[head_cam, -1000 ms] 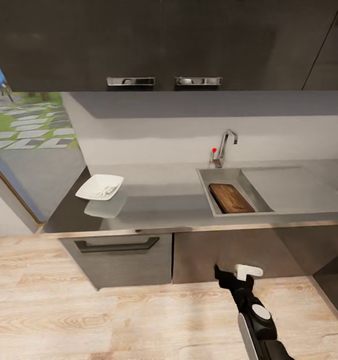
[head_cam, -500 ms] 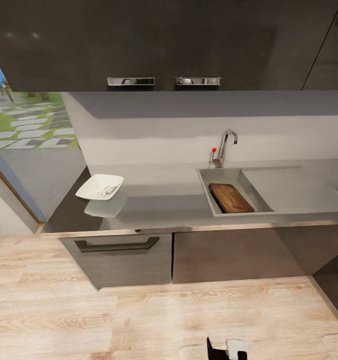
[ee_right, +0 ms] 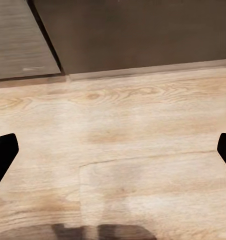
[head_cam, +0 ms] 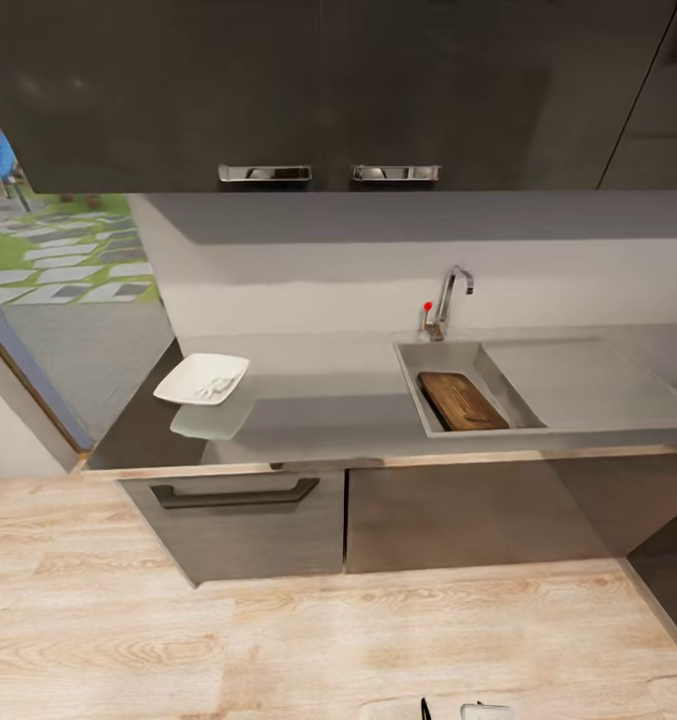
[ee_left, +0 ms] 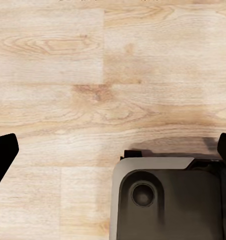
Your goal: In the kitchen, take the Vidalia onion out of the sink, dice it on the chopping board with the paring knife, put the diced onion into the bowl on the countertop, then place both the paring knife and the chopping board into the sink.
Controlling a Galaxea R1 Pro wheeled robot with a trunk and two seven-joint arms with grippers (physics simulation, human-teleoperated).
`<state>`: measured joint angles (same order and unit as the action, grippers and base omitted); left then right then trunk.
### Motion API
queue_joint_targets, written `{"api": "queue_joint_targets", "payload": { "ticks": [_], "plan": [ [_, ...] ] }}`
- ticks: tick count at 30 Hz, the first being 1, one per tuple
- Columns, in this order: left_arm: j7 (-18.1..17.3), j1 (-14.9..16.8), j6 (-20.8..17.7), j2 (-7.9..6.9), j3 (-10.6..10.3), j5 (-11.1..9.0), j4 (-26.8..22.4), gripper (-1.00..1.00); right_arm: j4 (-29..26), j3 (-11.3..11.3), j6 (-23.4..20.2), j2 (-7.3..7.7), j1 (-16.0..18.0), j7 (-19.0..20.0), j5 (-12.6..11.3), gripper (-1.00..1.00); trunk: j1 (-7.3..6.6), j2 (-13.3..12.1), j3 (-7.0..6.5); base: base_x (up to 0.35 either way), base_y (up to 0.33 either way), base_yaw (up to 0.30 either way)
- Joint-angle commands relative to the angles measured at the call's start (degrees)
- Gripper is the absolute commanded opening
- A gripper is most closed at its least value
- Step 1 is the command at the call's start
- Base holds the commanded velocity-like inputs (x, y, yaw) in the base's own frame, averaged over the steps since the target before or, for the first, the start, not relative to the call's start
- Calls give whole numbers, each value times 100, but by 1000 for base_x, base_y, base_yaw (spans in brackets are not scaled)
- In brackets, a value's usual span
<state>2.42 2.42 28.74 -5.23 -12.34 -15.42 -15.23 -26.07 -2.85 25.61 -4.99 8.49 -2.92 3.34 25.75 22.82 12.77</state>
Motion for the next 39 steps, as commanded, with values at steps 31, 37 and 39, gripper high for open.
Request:
{"api": "queue_joint_targets", "payload": {
  "ticks": [31,37,39],
  "plan": [
    [22,4,18,20,-55,-426,16,100,1950,-128,1346,753,4,-59,-595,100,3,10,-270,0,0,0],
    [22,4,25,16,-54,-433,13,100,1948,-128,1350,747,4,-59,-590,100,3,10,-325,0,0,0],
    [22,4,26,14,-51,-434,12,100,1948,-128,1352,745,4,-59,-590,100,3,10,-343,0,0,0]
  ]
}}
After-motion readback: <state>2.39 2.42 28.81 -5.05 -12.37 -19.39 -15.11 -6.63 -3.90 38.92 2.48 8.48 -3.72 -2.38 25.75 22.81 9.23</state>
